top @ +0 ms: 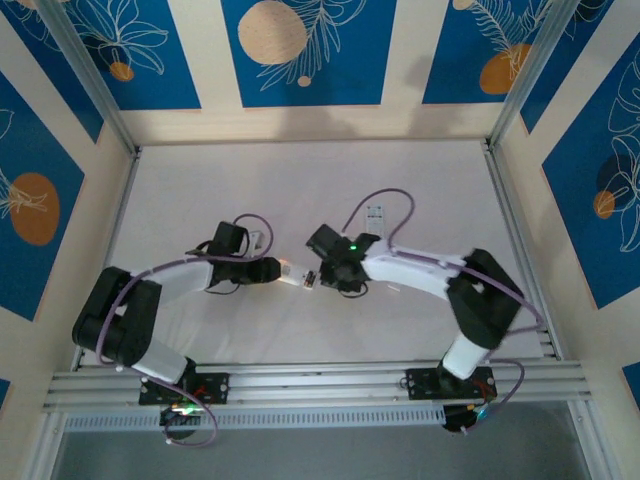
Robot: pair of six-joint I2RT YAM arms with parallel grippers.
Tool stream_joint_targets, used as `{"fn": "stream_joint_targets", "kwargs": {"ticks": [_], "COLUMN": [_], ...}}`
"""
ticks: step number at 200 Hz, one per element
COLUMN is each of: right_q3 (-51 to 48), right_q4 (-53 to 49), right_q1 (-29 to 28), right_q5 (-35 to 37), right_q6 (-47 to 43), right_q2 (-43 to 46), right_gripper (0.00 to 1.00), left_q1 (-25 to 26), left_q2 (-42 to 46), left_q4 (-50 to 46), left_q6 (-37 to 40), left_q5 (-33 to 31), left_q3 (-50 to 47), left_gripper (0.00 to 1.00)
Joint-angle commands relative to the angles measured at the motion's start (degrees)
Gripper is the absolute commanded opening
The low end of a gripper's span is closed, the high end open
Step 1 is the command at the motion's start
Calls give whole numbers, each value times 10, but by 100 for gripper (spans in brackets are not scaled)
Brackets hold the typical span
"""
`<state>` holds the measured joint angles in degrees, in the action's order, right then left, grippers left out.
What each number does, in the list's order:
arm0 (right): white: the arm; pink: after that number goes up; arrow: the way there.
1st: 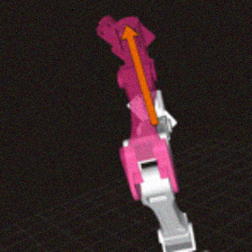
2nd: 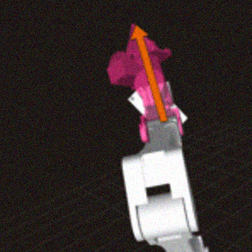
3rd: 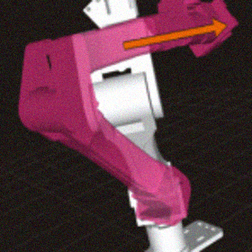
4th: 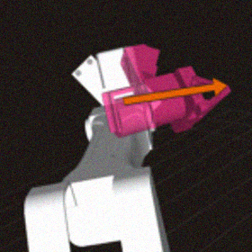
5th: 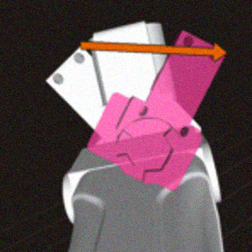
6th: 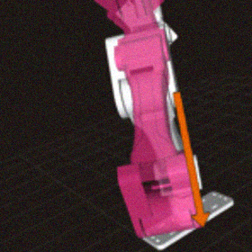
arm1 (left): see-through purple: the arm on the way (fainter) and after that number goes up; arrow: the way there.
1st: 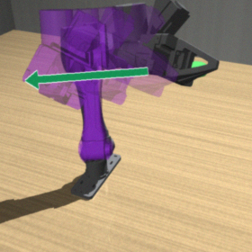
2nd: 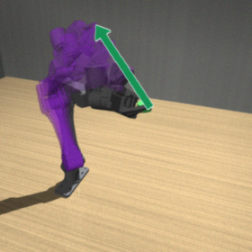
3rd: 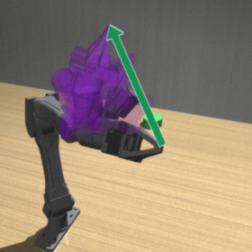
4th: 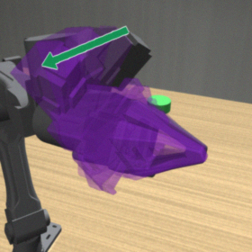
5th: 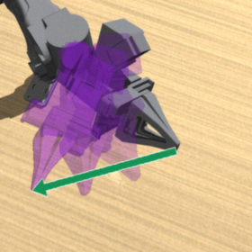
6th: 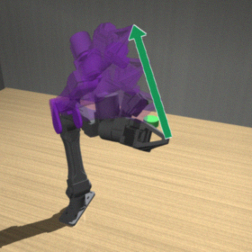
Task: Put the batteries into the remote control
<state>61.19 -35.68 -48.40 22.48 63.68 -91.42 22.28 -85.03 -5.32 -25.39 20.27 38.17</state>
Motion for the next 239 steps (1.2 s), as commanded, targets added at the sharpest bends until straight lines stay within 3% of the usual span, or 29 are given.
{"fn": "stream_joint_targets", "kwargs": {"ticks": [1,19,34,59,87,119,178,197,220,239], "right_q3": [-41,-68,-95,-109,-72,-70,-14,-25,-42,-51], "right_q4": [-28,-47,-51,-60,-131,-114,-134,-123,-111,-106], "right_q1": [58,125,181,300,325,321,253,253,254,255], "right_q5": [51,32,15,-64,-29,-80,-31,-28,-32,-40], "right_q6": [-40,-95,-159,-239,-217,-192,-169,-161,-162,-168], "right_q2": [77,131,176,205,171,102,-56,-66,-56,-47], "right_gripper": [29,39,63,70,67,67,66,58,38,29], "left_q1": [3,4,5,10,13,13,13,13,13,13], "left_q2": [57,109,160,244,316,351,346,348,347,344], "left_q4": [-41,-73,-87,-92,-120,-175,-179,-187,-192,-192], "left_q6": [19,38,55,80,137,235,224,231,234,233], "left_q5": [-35,-50,-43,-6,18,3,18,14,8,8], "left_q3": [8,20,28,36,50,68,65,65,64,65], "left_gripper": [62,71,75,81,88,94,97,98,98,99]}}
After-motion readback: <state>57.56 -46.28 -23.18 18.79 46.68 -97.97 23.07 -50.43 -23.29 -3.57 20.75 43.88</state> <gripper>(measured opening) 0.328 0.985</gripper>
